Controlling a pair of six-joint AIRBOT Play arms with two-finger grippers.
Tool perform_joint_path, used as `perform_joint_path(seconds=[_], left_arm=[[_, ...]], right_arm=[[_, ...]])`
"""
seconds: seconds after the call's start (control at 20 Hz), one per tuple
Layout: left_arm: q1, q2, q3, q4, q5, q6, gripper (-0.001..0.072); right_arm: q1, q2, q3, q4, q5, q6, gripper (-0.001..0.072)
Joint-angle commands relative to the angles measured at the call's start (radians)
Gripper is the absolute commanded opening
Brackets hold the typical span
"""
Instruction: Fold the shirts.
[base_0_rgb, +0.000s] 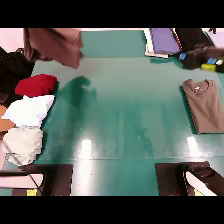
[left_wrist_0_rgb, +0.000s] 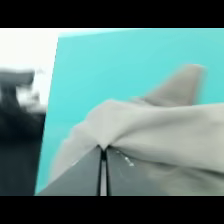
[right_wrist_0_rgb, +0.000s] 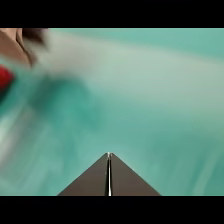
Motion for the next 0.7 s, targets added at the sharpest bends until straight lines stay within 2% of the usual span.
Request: perform_joint_path(seconds=[0.0,0.15,0.3,0.4,0.45,0.5,0.55,0.65], left_arm=[[-0.143,0.199,0.000,-0.082,-0.070,0.158,0.0024],[-0.306,0.226,-0.013,-0.182,-0.124,0.227,0.0024],[-0.483,0.194,-0.084,-0.301,-0.109,0.287,0.0025],[-0.581,0.149,-0.131,-0.359,-0.085,0.295,0.0027],[-0.612,0.127,-0.148,-0.372,-0.072,0.299,0.0091],[-0.628,0.108,-0.158,-0.371,-0.068,0.297,0.0399],[-0.622,0.096,-0.160,-0.356,-0.074,0.287,0.0511],[-0.552,0.094,-0.160,-0.285,-0.095,0.214,0.0511]], right_arm=[[0.000,0.000,0.139,-0.002,-0.005,0.000,0.0018],[0.000,0.000,0.216,-0.002,-0.007,0.000,0.0019],[0.000,0.000,0.275,-0.002,-0.007,0.000,0.0018],[0.000,0.000,0.302,-0.002,-0.006,0.000,0.0018],[0.000,0.000,0.311,-0.002,-0.005,0.000,0.0018],[0.000,0.000,0.317,-0.002,-0.003,0.000,0.0018],[0.000,0.000,0.324,-0.002,0.004,0.000,0.0018],[0.000,0.000,0.335,-0.002,0.024,0.000,0.0019]])
